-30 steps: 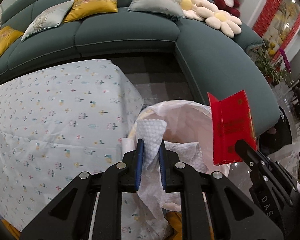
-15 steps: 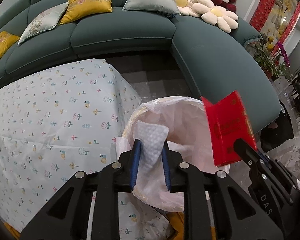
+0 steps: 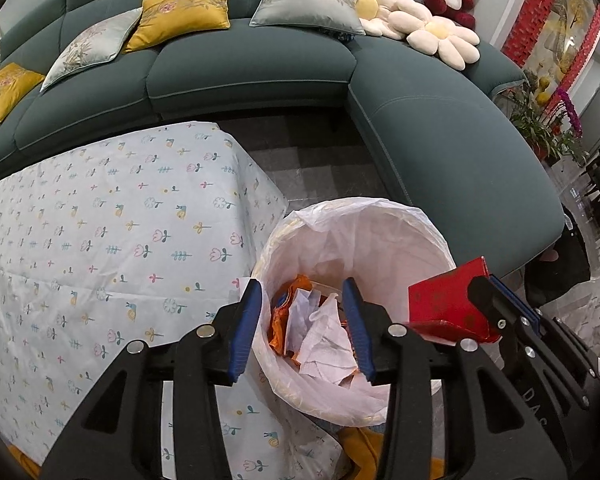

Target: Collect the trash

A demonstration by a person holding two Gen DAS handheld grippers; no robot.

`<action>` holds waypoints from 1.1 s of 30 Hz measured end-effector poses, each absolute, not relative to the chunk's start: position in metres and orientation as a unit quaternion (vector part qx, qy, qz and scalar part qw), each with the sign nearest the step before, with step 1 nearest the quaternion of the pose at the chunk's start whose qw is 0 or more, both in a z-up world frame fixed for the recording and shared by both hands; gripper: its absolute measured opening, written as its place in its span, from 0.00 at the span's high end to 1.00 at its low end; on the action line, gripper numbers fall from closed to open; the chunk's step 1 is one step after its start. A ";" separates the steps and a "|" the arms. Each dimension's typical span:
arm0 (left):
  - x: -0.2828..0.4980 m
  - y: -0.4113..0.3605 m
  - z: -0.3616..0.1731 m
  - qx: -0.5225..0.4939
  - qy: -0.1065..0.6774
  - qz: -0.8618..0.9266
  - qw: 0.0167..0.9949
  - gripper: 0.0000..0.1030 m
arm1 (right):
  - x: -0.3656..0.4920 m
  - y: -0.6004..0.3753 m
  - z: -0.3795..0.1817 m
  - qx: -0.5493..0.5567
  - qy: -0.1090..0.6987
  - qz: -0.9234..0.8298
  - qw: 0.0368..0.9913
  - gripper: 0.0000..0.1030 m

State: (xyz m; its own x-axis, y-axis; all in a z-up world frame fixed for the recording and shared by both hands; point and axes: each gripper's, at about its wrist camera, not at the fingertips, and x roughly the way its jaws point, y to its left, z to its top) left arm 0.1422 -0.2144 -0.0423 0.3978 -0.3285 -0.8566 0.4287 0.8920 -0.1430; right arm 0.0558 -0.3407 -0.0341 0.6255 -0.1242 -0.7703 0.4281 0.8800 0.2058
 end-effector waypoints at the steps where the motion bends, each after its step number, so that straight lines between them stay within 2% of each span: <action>1: 0.142 -0.214 -0.042 0.050 0.500 -0.226 0.835 0.60 | 0.056 -0.341 -0.034 0.188 0.403 -0.157 0.882 0.89; 7: 0.143 -0.212 -0.041 0.047 0.501 -0.219 0.836 0.54 | 0.057 -0.339 -0.033 0.186 0.404 -0.156 0.882 0.87; 15: 0.144 -0.208 -0.043 0.043 0.503 -0.212 0.837 0.54 | 0.058 -0.338 -0.032 0.183 0.404 -0.154 0.883 0.85; 18: 0.144 -0.207 -0.044 0.043 0.504 -0.210 0.837 0.52 | 0.058 -0.338 -0.031 0.183 0.403 -0.154 0.883 0.79; 23: 0.144 -0.206 -0.044 0.044 0.504 -0.208 0.837 0.52 | 0.058 -0.335 -0.030 0.179 0.404 -0.151 0.884 0.78; 26: 0.143 -0.204 -0.043 0.044 0.502 -0.205 0.839 0.49 | 0.058 -0.331 -0.027 0.169 0.405 -0.150 0.886 0.71; 28: 0.142 -0.202 -0.043 0.046 0.497 -0.198 0.843 0.44 | 0.057 -0.329 -0.026 0.162 0.405 -0.150 0.887 0.68; 31: 0.140 -0.196 -0.043 0.045 0.496 -0.194 0.845 0.43 | 0.057 -0.323 -0.024 0.148 0.410 -0.149 0.888 0.60; 33: 0.139 -0.191 -0.043 0.046 0.495 -0.190 0.847 0.40 | 0.055 -0.317 -0.022 0.133 0.411 -0.151 0.889 0.48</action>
State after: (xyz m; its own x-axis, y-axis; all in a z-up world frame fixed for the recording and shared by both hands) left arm 0.1389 -0.1914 -0.0426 0.4379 -0.2755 -0.8557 0.3673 0.9237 -0.1094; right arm 0.0555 -0.3171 -0.0223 0.6169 -0.1595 -0.7707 0.3784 0.9188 0.1127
